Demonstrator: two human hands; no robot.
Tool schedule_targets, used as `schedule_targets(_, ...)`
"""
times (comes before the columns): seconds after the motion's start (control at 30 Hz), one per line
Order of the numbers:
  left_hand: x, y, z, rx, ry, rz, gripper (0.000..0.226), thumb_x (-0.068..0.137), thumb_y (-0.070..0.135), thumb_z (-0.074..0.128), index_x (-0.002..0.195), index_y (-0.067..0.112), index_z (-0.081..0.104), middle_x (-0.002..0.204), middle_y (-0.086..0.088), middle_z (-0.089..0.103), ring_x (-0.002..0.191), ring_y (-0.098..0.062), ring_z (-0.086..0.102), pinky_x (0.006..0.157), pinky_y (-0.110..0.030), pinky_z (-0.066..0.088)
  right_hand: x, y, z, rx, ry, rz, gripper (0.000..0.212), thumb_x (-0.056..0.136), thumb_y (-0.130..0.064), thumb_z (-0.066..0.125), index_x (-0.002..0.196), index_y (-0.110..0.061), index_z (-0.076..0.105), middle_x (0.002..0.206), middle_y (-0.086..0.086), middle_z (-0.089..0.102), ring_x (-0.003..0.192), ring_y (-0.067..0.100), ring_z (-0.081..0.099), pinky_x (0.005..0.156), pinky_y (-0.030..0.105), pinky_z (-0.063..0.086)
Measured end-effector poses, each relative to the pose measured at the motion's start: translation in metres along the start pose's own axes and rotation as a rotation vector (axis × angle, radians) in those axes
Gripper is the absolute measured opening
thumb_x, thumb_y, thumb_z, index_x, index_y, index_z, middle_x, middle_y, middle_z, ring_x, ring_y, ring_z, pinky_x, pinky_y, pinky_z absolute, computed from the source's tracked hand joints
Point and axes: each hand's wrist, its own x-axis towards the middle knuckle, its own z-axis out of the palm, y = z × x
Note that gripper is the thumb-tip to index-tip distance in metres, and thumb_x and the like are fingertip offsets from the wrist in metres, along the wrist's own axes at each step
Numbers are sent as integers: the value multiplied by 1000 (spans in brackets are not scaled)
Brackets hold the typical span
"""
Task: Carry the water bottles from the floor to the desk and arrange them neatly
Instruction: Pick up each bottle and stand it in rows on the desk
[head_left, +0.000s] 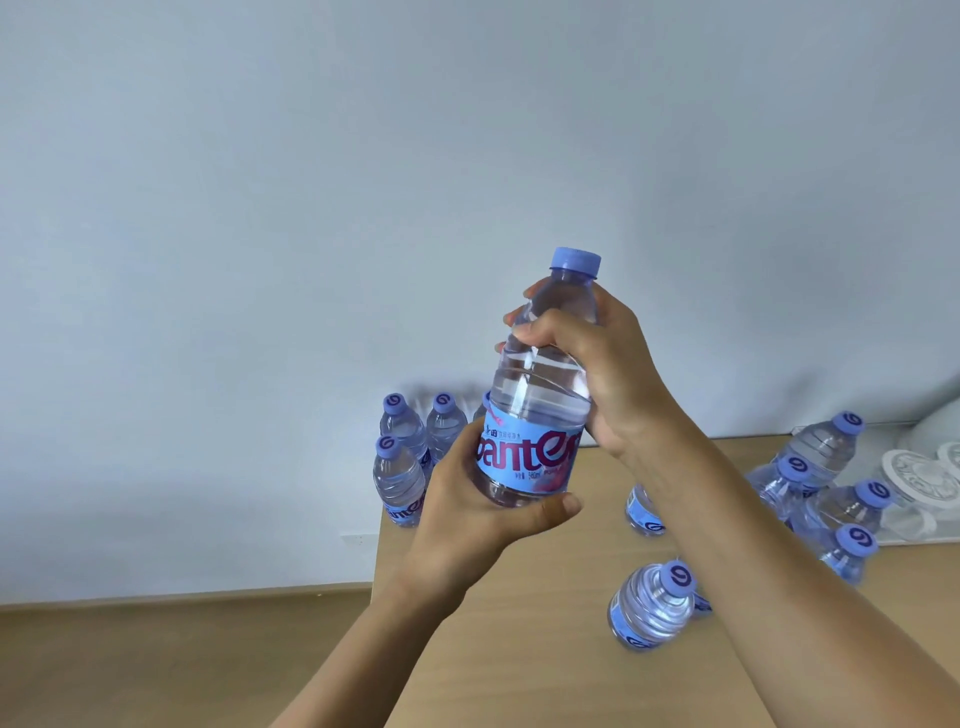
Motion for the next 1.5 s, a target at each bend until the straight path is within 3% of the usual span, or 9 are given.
schedule_targets(0.17,-2,0,-4,-26,-80,-30,60,55,17,92,107,16,63,89,-2,72,81,-15,68,69,-27,55,4,2,-5,82,-156,-7,23,54,-8,69,75,-17,66,83,13,63,77,27,69,69,35,56)
schedule_targets(0.43,-7,0,-13,-34,-137,-45,53,59,11,89,104,1,61,82,-10,71,71,-22,67,61,-28,54,6,9,-5,113,-357,27,31,59,-10,66,89,-19,68,88,10,69,80,32,70,74,44,57)
schedule_targets(0.63,-14,-3,-10,-11,46,21,40,56,17,89,91,20,70,82,-8,74,72,-21,71,59,-27,56,9,13,4,-27,-304,13,36,63,-21,71,98,-16,63,102,11,73,95,31,72,80,39,58)
schedule_targets(0.8,-10,-3,-17,38,204,53,47,54,26,90,96,22,69,86,-3,75,79,-22,73,66,-33,61,5,19,14,-202,-189,-30,31,78,-25,76,104,-10,66,97,12,72,90,27,72,82,43,58)
schedule_targets(0.93,-13,-4,-24,89,194,48,50,53,30,92,97,26,68,87,1,75,80,-19,73,68,-33,62,7,20,17,-175,-225,-2,29,83,-19,70,107,-4,65,98,15,70,91,31,69,86,47,57)
schedule_targets(1.13,-12,-4,-37,66,127,-15,53,55,28,93,102,16,69,91,-7,75,86,-29,73,74,-43,61,12,26,17,-116,-251,18,26,84,-17,68,107,-6,66,98,13,69,89,24,69,75,34,56)
schedule_targets(1.3,-11,-7,-46,60,69,-3,48,58,22,92,101,16,71,92,-6,76,85,-23,73,67,-28,58,15,34,16,-90,-313,11,20,79,-24,70,99,-24,73,100,6,73,91,17,70,73,29,57)
schedule_targets(1.5,-7,-22,-56,131,70,-19,45,62,16,91,101,15,70,91,-5,76,85,-22,73,68,-29,59,17,44,12,-139,-367,43,24,83,-22,70,106,-16,69,107,8,71,97,23,70,79,34,58)
